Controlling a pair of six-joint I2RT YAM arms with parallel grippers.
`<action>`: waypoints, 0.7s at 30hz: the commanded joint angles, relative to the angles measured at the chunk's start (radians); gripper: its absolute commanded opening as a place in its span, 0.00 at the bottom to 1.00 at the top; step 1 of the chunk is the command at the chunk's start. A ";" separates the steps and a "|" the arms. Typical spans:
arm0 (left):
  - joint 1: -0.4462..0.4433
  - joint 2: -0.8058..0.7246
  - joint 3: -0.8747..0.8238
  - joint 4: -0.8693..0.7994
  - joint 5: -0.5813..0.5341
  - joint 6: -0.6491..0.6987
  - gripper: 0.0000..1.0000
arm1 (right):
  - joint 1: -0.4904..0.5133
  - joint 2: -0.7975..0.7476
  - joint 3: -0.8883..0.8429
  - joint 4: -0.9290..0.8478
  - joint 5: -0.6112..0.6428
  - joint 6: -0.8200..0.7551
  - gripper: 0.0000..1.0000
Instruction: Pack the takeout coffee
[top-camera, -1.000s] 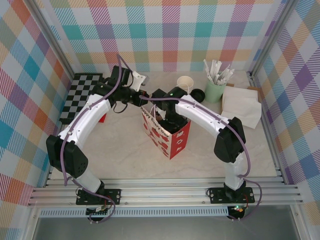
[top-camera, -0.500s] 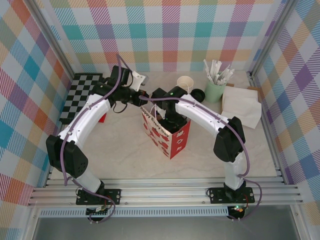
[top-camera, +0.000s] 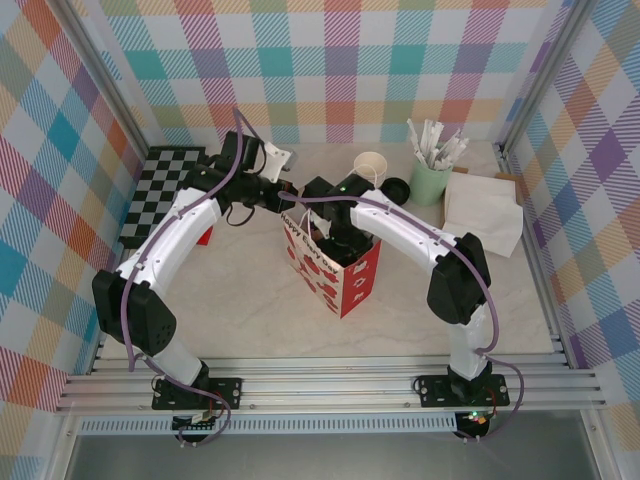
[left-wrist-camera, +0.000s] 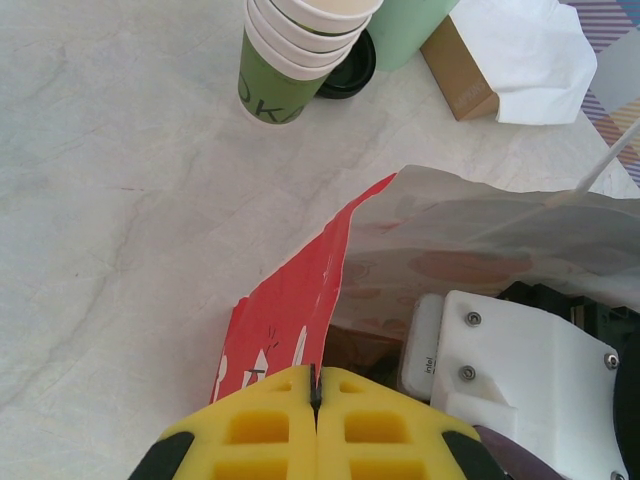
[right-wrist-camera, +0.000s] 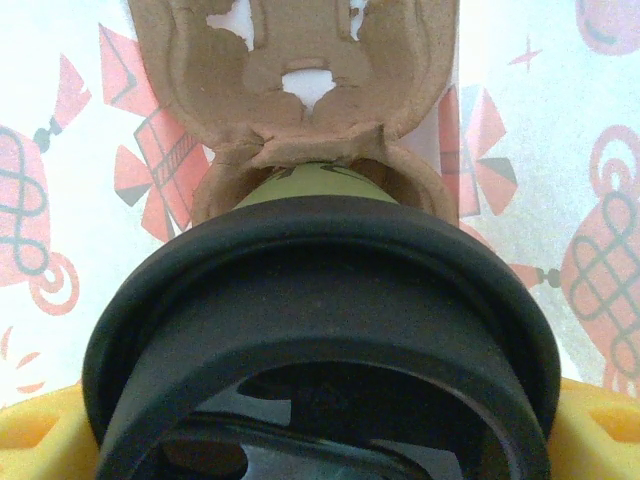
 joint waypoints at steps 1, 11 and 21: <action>-0.001 0.008 0.006 -0.037 0.044 0.011 0.00 | -0.005 0.015 -0.023 0.031 -0.015 -0.002 0.63; -0.001 0.005 0.004 -0.037 0.045 0.014 0.00 | -0.014 0.018 -0.071 0.061 -0.012 0.004 0.63; -0.001 0.006 0.005 -0.039 0.047 0.016 0.00 | -0.019 0.019 -0.087 0.062 -0.018 0.014 0.63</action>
